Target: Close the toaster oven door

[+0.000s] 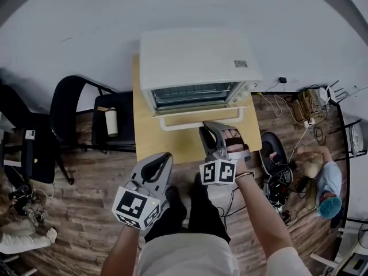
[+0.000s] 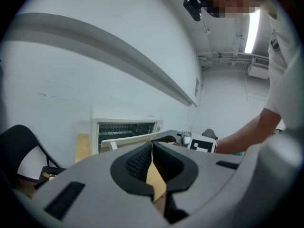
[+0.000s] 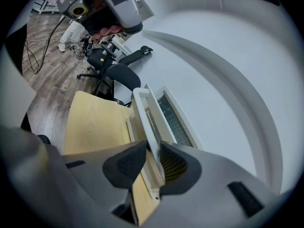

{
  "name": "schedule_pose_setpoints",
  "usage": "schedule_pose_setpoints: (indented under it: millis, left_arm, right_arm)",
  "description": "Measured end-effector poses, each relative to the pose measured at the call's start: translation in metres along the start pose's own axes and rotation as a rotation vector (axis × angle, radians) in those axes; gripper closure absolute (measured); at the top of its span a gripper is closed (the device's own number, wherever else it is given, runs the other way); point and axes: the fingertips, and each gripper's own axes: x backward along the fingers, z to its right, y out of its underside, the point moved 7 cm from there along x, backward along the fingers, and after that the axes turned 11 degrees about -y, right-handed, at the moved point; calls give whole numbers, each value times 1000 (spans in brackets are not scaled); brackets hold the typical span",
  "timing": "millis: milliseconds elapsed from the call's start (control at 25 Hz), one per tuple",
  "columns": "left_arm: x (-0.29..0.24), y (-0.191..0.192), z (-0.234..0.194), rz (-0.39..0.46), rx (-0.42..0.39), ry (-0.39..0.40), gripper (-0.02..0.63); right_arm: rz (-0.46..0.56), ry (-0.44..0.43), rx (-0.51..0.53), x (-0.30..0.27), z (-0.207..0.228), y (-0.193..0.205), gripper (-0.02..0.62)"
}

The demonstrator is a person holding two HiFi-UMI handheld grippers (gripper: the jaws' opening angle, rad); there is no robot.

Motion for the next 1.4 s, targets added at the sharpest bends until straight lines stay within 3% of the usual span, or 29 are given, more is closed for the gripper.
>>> schedule_pose_setpoints:
  millis: [1400]
  left_arm:
    - [-16,-24,-19,28,4,-8,595]
  right_arm:
    - [11,37,-19,-29,63,-13,511]
